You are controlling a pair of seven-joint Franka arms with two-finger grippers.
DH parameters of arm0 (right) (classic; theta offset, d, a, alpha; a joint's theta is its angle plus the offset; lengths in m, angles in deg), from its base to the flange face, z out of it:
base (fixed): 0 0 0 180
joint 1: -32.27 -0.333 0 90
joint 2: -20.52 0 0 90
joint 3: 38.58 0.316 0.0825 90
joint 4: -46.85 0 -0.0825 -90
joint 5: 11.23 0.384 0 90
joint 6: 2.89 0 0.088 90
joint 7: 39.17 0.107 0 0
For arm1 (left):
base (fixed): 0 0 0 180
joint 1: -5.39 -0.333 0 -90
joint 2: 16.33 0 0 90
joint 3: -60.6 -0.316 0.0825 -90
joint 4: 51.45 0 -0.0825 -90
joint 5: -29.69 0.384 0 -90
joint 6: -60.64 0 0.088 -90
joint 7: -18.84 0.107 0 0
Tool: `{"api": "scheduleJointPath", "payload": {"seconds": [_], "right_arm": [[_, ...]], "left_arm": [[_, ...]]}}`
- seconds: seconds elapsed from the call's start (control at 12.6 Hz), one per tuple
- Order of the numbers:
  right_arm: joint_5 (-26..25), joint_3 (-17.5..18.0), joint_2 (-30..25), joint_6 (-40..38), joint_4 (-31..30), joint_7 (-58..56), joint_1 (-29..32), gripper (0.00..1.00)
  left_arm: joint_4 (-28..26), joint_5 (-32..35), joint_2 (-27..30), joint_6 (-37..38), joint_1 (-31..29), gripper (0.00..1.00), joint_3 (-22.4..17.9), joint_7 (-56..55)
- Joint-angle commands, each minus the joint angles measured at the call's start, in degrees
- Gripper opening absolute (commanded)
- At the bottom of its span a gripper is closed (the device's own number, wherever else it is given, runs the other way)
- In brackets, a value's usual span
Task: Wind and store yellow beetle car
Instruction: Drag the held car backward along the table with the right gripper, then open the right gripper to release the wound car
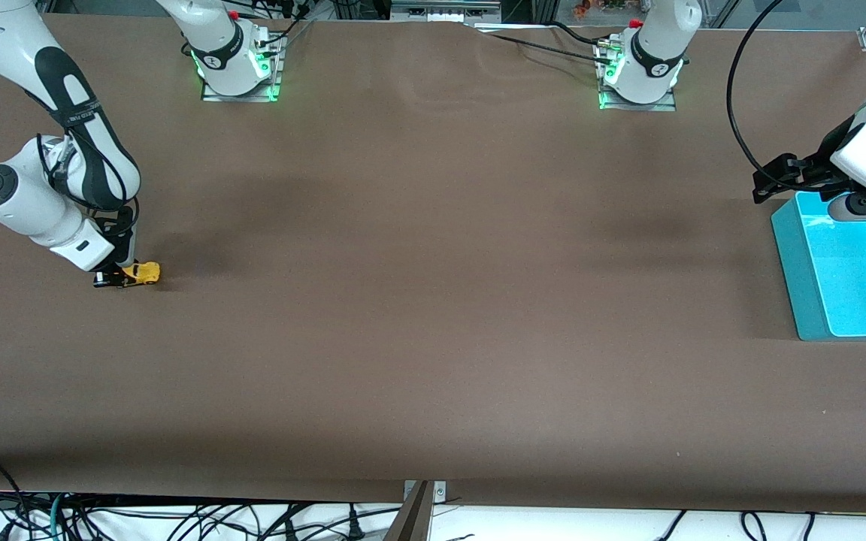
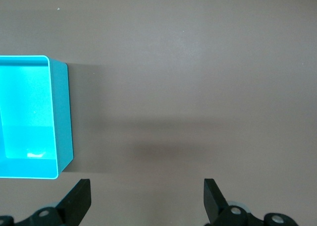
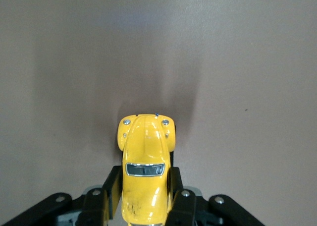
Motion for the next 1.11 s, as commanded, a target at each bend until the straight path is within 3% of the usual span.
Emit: {"api": "scheduleJointPath", "payload": {"seconds": [0.0,0.16,0.24,0.32,0.4,0.88,1.03], "right_arm": [[0.0,-0.3,3.5,0.2,-0.7,-2.5,2.1,0.23],[0.2,0.0,3.2,-0.3,-0.1,-1.7,2.0,0.3],[0.2,0.2,3.0,-0.5,0.5,-0.5,2.0,0.55],[0.2,0.5,2.9,-1.8,1.4,0.5,2.0,0.95],[0.2,0.9,2.8,-5.3,3.6,1.1,1.9,1.0],[-0.4,7.1,-2.4,-24.4,14.1,10.2,1.5,1.0],[-0.7,8.2,-5.0,-26.5,15.2,14.3,0.4,1.0]], "left_arm": [[1.7,-0.6,-0.5,1.4,-0.2,1.0,0.0,0.1],[1.7,-0.6,-0.5,1.4,-0.2,1.0,0.0,0.1],[1.7,-0.6,-0.5,1.4,-0.2,1.0,0.0,0.1],[1.7,-0.6,-0.5,1.4,-0.2,1.0,0.0,0.1],[1.7,-0.6,-0.5,1.4,-0.2,1.0,0.0,0.1],[1.7,-0.6,-0.5,1.4,-0.2,1.0,0.0,0.1],[1.7,-0.6,-0.5,1.4,-0.2,1.0,0.0,0.1]]}}
